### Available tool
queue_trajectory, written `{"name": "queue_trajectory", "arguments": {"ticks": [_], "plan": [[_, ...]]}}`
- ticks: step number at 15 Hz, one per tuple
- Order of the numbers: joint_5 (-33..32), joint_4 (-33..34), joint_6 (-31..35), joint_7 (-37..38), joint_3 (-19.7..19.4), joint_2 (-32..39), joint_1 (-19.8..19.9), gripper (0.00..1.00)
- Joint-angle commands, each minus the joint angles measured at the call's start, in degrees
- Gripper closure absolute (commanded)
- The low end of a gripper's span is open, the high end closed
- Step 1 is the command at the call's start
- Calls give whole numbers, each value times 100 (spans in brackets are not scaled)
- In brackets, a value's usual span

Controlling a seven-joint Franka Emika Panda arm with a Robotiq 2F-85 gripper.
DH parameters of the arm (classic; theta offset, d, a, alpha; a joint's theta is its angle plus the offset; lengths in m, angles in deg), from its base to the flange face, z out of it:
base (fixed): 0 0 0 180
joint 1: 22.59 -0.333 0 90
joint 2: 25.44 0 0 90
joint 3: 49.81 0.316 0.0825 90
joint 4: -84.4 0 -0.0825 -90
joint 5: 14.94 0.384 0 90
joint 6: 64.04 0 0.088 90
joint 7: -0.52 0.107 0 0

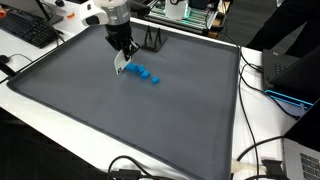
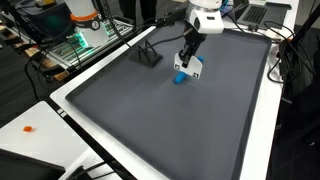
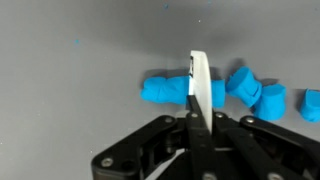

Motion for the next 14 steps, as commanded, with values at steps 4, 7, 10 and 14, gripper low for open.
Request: {"name": "queue_trajectory", "arguments": {"ticks": [4,7,10,14], "plan": [[-63,-105,123,18,-45,166,-20,99],[-13,-272,221,38,-44,143,6,99],[19,-427,341,63,-50,106,22,99],[86,-703,577,112,-58,16,49,99]]}}
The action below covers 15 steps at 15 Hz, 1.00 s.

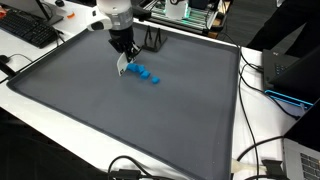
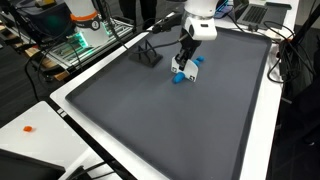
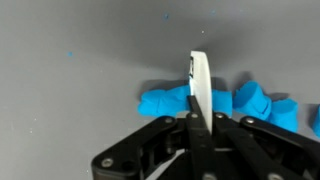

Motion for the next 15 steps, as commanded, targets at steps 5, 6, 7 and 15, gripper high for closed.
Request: {"name": "queue_trajectory", "arguments": {"ticks": [5,6,7,15], "plan": [[278,-856,398,142,-8,-408,90,99],[284,-949,376,191,-23,-497,79,99],[307,-1020,370,216,-29,-566,84,99],[286,-1215,274,846,-112,-960,13,99]]}}
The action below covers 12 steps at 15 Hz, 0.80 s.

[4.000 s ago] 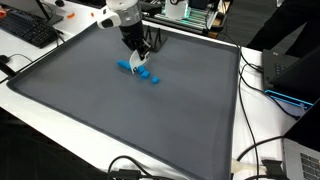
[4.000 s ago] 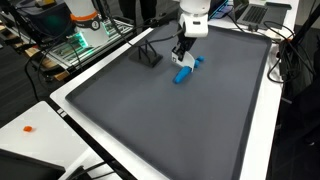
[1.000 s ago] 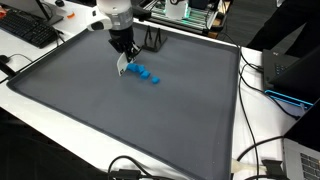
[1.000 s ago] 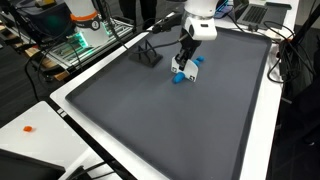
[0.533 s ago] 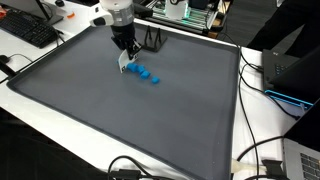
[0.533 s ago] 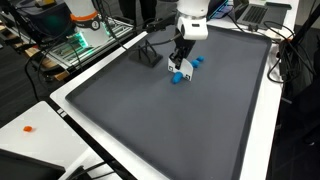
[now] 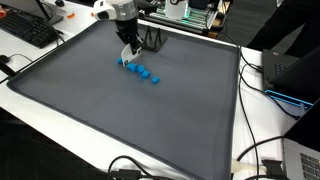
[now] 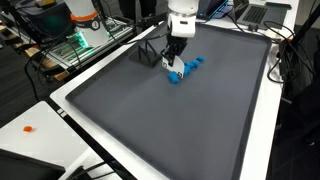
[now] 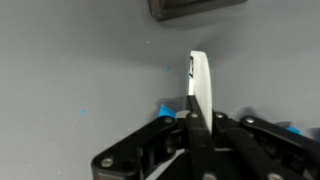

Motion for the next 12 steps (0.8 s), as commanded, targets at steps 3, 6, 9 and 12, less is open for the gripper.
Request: {"name": "queue_trajectory", "arguments": {"ticks": [3,6,9,12], "plan": [[90,-185,-95,611,-93,-514,-50,99],[154,-267,-119,959,-106,-808,-25,99],[376,-425,-151,1331,-99,-1135,11,99],[668,-602,-298,1933,-93,-1439,9,99]]}}
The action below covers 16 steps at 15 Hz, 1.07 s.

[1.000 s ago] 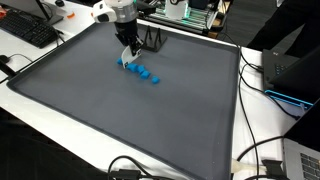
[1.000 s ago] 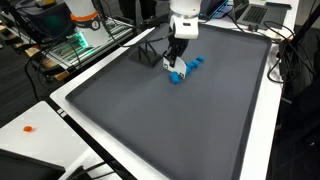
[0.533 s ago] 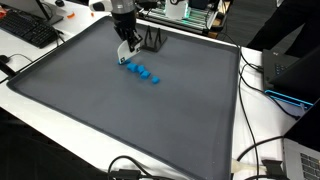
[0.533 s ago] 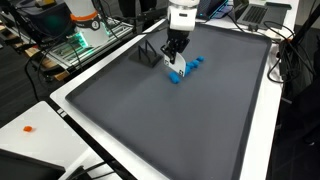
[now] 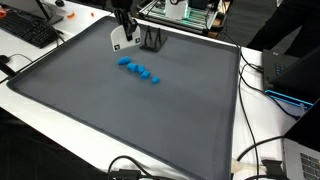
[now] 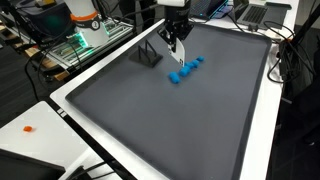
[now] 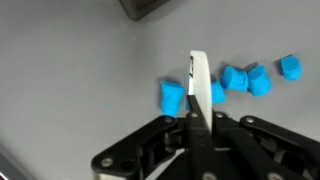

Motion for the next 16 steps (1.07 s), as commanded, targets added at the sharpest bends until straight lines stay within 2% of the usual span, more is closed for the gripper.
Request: {"name": "queue_trajectory", "arguments": {"ticks": [1,8,14,16], "plan": [[336,-434,-204,771,3,-535,3,99],[653,-842,-590,2684,100,-919,58,99],[1095,-1289,-418,3721,143,-997,75,99],[1320,-1448,-320,3826,157,-1012,71,99]]}}
